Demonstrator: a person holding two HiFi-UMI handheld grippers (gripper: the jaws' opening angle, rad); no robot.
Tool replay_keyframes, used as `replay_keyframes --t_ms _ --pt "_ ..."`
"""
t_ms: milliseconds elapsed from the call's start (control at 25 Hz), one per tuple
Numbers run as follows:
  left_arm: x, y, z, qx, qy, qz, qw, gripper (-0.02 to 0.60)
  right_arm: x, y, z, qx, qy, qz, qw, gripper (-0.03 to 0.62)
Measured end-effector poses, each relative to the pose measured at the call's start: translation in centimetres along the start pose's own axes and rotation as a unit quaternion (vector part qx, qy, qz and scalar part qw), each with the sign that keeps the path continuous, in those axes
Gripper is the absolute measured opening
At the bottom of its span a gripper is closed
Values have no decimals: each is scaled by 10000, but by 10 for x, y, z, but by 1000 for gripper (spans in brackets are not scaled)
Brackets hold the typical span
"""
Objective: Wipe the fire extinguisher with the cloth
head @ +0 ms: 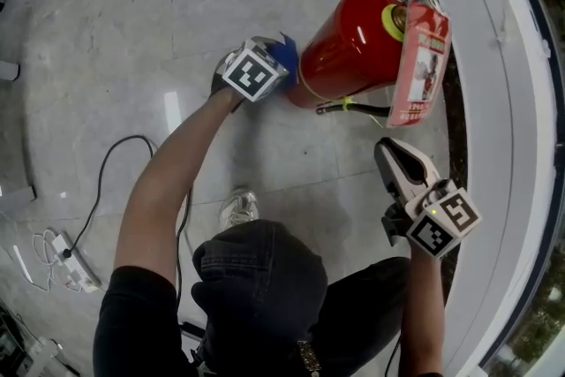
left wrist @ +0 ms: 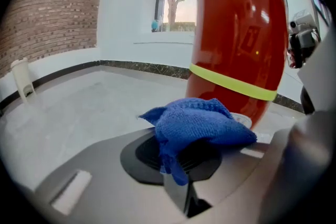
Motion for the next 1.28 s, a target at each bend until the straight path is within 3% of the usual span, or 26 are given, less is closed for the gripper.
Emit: replay_keyframes --t_ms 240,480,720,1040,1280 --pt "34 26 19 -380 274 -180 9987 38 -4 22 -15 -38 147 240 9996 38" --pt "39 37 19 -557 151 -186 9982 40 -4 29 -22 -5 205 299 9993 38" --pt "9 23 7 -485 16 -40 9988 38 -3 25 -9 132 72 224 9996 38" --pt "-41 13 -25 -296 -610 241 9974 38 -9 -7 12 136 -83 15 9999 37" --pt "-63 20 -74 -365 -1038 562 9923 38 -19 -35 18 60 -126 -185 9997 37"
Point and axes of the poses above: the fingertips, and each gripper's own axes: y forward along the fingers, z to its left, x out of its top, the point moved 1 cm from there along -y, backward along the fingers, and after that the axes turned 15 degrees about z, right-handed, at the moved point
